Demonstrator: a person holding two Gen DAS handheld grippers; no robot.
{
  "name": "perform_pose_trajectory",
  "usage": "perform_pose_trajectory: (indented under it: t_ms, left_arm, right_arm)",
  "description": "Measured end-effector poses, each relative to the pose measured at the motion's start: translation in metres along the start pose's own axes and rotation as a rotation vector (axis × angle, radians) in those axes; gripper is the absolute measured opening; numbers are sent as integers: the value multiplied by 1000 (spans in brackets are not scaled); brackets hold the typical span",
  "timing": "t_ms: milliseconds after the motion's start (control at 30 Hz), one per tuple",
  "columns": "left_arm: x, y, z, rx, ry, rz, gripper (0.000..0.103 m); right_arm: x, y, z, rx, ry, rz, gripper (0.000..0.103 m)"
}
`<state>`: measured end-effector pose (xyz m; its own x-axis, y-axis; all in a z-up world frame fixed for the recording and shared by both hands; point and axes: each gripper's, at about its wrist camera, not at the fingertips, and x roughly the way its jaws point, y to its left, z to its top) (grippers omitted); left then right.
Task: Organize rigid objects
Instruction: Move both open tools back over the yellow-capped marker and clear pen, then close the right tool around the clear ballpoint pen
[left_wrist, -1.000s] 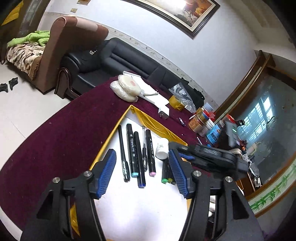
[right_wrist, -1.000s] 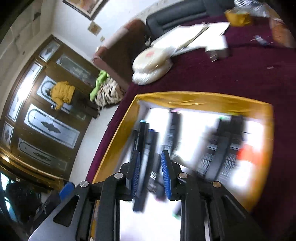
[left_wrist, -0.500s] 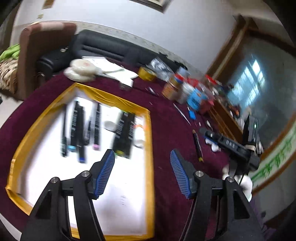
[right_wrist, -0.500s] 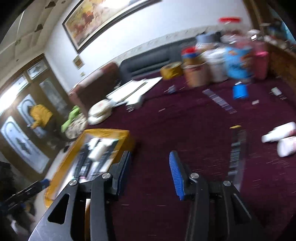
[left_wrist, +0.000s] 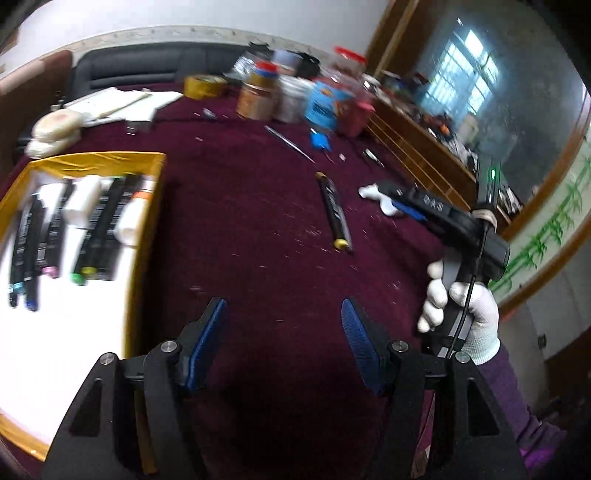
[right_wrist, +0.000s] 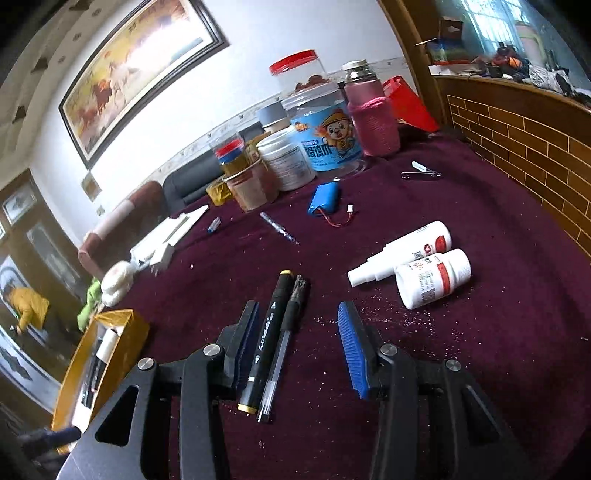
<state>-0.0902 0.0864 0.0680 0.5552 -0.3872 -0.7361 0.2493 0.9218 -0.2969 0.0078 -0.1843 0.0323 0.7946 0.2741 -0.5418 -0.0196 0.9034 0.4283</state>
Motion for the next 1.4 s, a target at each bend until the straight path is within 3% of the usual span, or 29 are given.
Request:
perform_pose_trajectory:
  t_ms: [300, 500, 567, 667, 733, 1000, 1400]
  left_arm:
    - [67, -46, 15, 144, 85, -16, 63]
    - [107, -30, 23, 88, 115, -4, 65]
    - [105, -29, 21, 103, 73, 8, 66]
    - [106, -29, 19, 125, 54, -32, 83]
    - [106, -27, 19, 116, 51, -75, 85]
    - [111, -29, 23, 122, 51, -125, 99]
    - [110, -24, 25, 92, 49, -190, 102]
  right_arm:
    - [3, 5, -7, -39, 7, -20, 39]
    - [8, 2, -10, -34, 19, -49, 38]
    - [11, 2, -11, -37, 30, -55, 38]
    - [16, 2, -14, -43, 51, -61, 38]
    - [18, 3, -15, -50, 60, -65, 38]
    - [26, 2, -18, -59, 94, -91, 38]
    - [36, -9, -18, -18, 147, -94, 38]
